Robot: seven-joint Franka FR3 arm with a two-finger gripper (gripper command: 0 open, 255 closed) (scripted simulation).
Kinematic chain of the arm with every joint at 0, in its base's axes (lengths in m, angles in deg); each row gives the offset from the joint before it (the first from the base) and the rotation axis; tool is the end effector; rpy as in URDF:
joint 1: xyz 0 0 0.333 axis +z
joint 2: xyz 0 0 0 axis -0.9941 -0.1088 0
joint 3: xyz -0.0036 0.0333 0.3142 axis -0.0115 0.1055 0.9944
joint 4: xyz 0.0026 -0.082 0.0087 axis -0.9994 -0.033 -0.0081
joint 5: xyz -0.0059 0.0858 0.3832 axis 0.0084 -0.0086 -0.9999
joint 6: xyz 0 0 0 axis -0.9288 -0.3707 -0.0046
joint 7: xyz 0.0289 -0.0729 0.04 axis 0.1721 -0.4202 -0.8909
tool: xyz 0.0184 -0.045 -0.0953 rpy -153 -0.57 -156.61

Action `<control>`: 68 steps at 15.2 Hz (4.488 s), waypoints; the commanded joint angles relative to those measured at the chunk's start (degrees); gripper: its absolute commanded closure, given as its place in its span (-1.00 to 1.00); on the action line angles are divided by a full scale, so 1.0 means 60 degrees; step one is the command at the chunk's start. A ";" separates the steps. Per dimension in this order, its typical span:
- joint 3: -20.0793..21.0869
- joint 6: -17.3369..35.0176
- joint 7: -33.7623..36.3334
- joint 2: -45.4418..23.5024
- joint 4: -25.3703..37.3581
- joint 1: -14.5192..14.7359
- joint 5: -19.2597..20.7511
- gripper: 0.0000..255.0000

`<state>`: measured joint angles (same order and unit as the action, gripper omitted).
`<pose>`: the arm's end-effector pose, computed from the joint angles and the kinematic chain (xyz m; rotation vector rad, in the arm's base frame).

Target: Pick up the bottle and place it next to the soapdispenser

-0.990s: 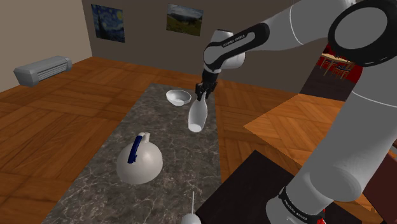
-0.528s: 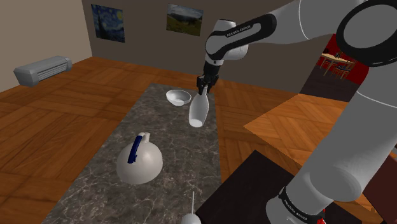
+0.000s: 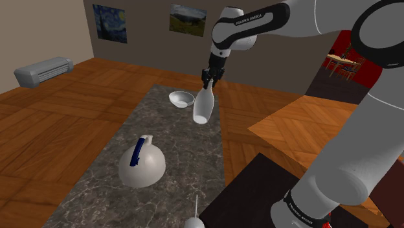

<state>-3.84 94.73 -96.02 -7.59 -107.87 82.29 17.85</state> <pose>0.5650 -0.0941 0.4630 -3.1253 0.0754 -0.1734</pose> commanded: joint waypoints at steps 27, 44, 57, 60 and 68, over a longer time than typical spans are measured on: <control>-0.0010 -0.3601 0.0107 0.0127 0.3478 -0.0009 0.0060 1.00; 0.0253 -0.5333 0.0724 0.0278 0.5075 0.0302 0.0147 1.00; 0.1912 -0.5080 0.3577 0.2453 0.2661 0.1516 0.0338 1.00; 0.2345 -0.5100 0.4254 0.2713 0.2417 0.1769 0.0288 1.00; 0.3571 -0.5205 0.6114 0.2966 0.2269 0.2429 0.0121 1.00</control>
<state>16.47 63.51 -61.07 10.48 -94.56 96.32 18.65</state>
